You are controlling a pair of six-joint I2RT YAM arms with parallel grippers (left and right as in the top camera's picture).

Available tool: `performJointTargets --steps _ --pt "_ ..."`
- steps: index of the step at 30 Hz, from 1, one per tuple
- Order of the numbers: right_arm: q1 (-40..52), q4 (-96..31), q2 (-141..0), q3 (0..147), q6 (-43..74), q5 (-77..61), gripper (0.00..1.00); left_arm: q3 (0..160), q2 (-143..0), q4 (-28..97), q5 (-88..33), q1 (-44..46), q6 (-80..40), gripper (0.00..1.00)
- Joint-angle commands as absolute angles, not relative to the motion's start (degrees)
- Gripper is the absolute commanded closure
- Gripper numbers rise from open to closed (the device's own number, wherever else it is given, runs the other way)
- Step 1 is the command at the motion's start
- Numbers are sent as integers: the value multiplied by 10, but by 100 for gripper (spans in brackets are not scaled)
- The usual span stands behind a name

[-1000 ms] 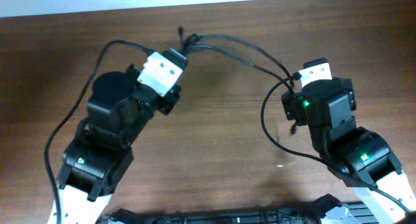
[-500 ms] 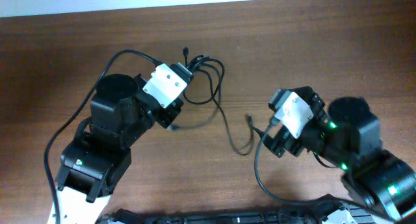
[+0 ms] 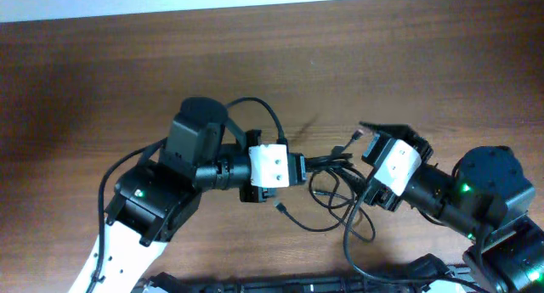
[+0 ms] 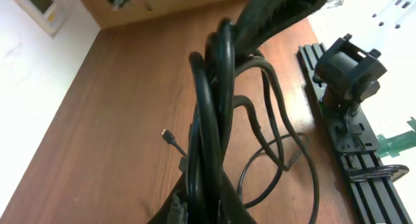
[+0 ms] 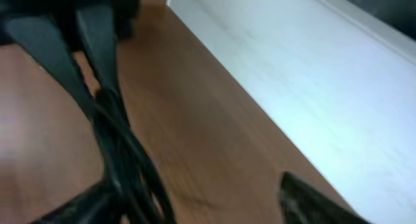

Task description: Untangle cables

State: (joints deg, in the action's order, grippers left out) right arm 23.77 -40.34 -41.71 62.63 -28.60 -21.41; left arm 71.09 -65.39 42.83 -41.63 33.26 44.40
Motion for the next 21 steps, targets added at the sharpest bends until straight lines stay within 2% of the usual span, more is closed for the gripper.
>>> performJointTargets --steps 1,3,5,6,11,15,18,21 --pt "236 -408 -415 628 -283 -238 47 722 -660 418 -439 345 464 100" --pt "236 -414 -415 628 -283 -238 67 722 -660 408 -439 345 464 100" --pt "236 -413 -415 628 -283 -256 92 722 -663 386 -439 345 464 100" --pt "236 -413 -416 628 -283 -265 96 722 -665 377 -439 345 464 100" --pt "236 -414 -417 628 -283 -262 96 722 -667 355 -433 345 463 100" --pt "236 -413 -417 628 -202 -135 96 722 -667 330 -272 345 324 99" --pt "236 -413 -417 628 -170 -70 96 722 -667 330 -271 345 321 94" --pt "236 -413 -417 628 -170 -70 96 722 -667 330 -271 345 321 91"
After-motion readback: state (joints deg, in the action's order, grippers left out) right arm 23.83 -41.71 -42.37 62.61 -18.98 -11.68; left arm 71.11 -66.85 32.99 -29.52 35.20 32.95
